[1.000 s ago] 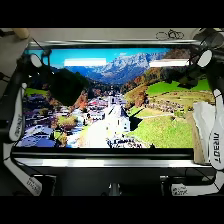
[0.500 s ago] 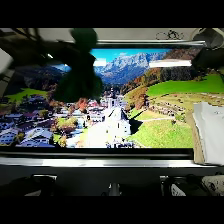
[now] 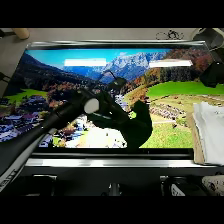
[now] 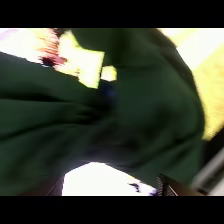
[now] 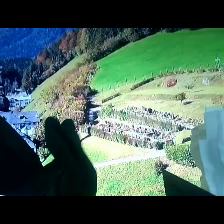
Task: Fold the shirts.
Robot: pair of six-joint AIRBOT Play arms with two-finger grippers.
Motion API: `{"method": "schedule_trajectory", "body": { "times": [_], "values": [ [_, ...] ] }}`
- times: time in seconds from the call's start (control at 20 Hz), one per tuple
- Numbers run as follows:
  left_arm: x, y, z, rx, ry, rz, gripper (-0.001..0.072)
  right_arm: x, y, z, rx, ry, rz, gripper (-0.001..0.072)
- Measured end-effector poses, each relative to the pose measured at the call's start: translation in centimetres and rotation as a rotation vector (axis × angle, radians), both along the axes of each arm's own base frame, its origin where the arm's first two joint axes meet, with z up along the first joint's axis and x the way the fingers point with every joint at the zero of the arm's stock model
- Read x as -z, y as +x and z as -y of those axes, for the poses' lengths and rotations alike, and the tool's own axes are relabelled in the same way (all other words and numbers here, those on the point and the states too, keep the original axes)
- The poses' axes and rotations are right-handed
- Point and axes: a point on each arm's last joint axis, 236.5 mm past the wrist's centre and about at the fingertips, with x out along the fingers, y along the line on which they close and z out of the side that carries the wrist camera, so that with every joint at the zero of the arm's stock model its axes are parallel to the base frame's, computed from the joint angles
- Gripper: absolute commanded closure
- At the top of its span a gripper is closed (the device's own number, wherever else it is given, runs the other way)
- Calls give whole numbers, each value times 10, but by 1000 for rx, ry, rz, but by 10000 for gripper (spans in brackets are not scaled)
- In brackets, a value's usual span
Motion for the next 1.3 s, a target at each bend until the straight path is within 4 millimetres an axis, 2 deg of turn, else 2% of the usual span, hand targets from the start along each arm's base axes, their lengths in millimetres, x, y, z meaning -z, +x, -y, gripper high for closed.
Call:
{"method": "schedule_trajectory", "body": {
  "times": [0.1, 0.15, 0.2, 0.3, 0.35, 0.4, 0.45, 0.6, 0.75, 0.8, 0.85, 0.9, 0.95, 1.2, 1.25, 1.3],
  "values": [
    [-18, 39, -54, -109, 43, 37, -13, 35, 9, -6, -16, 32, -105, 71],
    [-21, 57, -87, -179, 66, 38, -13, 58, 12, -12, -30, 57, -172, 71],
    [-16, 68, -118, -246, 92, 12, -13, 83, 15, -19, -51, 84, -242, 70],
    [12, 78, -177, -384, 132, -89, -13, 136, 16, -31, -89, 132, -378, 70],
    [32, 75, -194, -435, 121, -168, -8, 164, 14, -35, -99, 152, -448, 70],
    [51, 69, -202, -473, 98, -242, 7, 186, 10, -38, -107, 169, -505, 70],
    [69, 65, -207, -506, 71, -301, 70, 208, 7, -41, -108, 184, -560, 70],
    [110, 57, -198, -569, -27, -427, 69, 251, -1, -45, -106, 214, -658, 70],
    [135, 59, -177, -596, -113, -490, 76, 279, -4, -47, -95, 230, -709, 28],
    [140, 59, -168, -597, -146, -508, 172, 286, -6, -48, -93, 234, -720, 29],
    [143, 60, -160, -596, -173, -517, 333, 294, -8, -49, -92, 239, -735, 29],
    [145, 62, -153, -598, -196, -523, 559, 301, -11, -50, -89, 247, -752, 29],
    [148, 64, -150, -604, -213, -524, 671, 308, -14, -53, -87, 264, -763, 29],
    [141, 77, -138, -597, -272, -488, 674, 350, -31, -74, -51, 372, -789, 50],
    [138, 79, -137, -589, -276, -478, 674, 356, -32, -79, -40, 397, -789, 156],
    [133, 83, -136, -583, -287, -463, 675, 361, -34, -84, -33, 423, -797, 390]
  ]
}}
